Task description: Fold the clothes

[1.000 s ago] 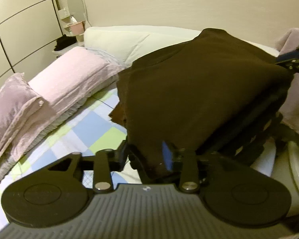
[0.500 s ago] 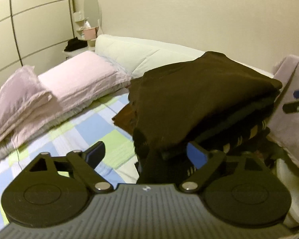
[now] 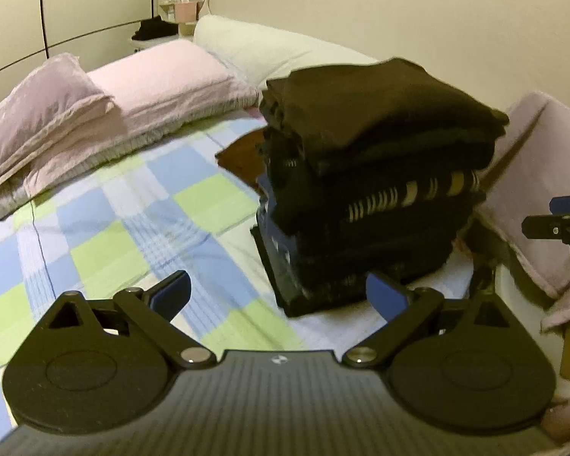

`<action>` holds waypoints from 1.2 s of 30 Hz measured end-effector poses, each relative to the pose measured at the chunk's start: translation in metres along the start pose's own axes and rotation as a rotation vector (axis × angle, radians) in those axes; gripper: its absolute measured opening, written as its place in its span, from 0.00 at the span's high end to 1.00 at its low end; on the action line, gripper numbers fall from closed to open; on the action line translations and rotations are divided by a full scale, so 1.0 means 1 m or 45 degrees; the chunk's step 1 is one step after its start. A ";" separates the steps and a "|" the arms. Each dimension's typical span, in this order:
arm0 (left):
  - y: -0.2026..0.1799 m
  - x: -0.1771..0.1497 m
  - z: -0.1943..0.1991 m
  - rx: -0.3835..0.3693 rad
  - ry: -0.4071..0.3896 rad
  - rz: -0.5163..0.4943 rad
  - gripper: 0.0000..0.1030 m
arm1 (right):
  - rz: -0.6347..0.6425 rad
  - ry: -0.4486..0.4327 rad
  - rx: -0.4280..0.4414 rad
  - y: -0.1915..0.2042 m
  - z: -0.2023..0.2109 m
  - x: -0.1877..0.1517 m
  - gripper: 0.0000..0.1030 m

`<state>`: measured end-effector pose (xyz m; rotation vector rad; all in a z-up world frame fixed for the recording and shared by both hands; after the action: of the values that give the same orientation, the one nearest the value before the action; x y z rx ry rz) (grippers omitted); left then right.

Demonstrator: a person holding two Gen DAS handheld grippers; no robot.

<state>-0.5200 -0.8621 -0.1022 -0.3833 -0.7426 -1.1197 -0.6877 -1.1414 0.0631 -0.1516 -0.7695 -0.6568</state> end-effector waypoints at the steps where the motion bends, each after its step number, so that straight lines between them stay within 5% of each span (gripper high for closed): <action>1: 0.000 -0.003 0.003 0.006 0.009 0.003 0.06 | -0.006 0.007 0.004 0.004 0.002 -0.004 0.30; 18: -0.066 0.011 0.026 0.021 0.015 0.172 0.04 | -0.024 0.003 0.091 -0.025 0.022 -0.006 0.29; 36: -0.110 0.019 0.029 0.118 0.035 0.164 0.03 | -0.082 -0.015 0.172 -0.060 0.038 -0.011 0.29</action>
<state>-0.6257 -0.9015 -0.0774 -0.3325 -0.7325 -0.9641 -0.7527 -1.1699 0.0762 -0.0077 -0.8304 -0.6633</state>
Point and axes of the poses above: each gripper's, at about its wrist camera, not at the fingertips, and z roughly against the way its jaws point, y to its left, x to its top, the point moved 6 cm from there along -z, roughly the way its jaws point, and after that the axes turned 12 degrees about x, right-handed, at the moved point
